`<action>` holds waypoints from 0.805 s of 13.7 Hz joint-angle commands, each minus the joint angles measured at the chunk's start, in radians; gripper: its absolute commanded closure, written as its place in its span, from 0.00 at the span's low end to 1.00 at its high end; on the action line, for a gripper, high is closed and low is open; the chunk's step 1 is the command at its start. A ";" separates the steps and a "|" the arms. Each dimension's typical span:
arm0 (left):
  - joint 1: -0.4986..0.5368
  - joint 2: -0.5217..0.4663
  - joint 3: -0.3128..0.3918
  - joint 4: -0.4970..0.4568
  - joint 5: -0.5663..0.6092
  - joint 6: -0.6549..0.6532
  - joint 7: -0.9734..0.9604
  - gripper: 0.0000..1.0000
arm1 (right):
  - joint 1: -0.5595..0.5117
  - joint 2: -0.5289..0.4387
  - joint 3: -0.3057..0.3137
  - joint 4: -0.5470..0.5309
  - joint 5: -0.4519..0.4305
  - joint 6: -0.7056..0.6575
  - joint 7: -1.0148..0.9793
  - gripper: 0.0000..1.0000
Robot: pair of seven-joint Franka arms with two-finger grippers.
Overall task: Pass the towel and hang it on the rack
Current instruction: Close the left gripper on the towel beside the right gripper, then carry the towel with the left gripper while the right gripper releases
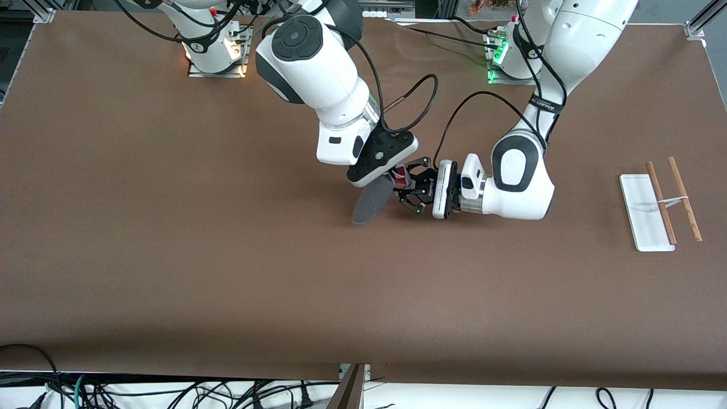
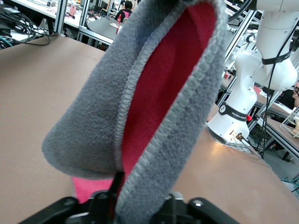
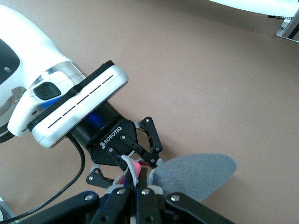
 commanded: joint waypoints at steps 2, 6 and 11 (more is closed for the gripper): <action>0.006 -0.014 0.004 -0.020 -0.028 0.001 0.055 1.00 | 0.002 0.003 0.000 0.005 -0.013 0.008 -0.002 1.00; 0.009 -0.016 0.005 -0.019 -0.016 0.000 0.049 1.00 | -0.004 0.003 0.000 0.005 -0.007 0.008 -0.001 0.81; 0.017 -0.023 0.007 -0.011 -0.015 -0.003 0.028 1.00 | -0.020 0.003 0.000 0.003 -0.005 0.007 -0.005 0.00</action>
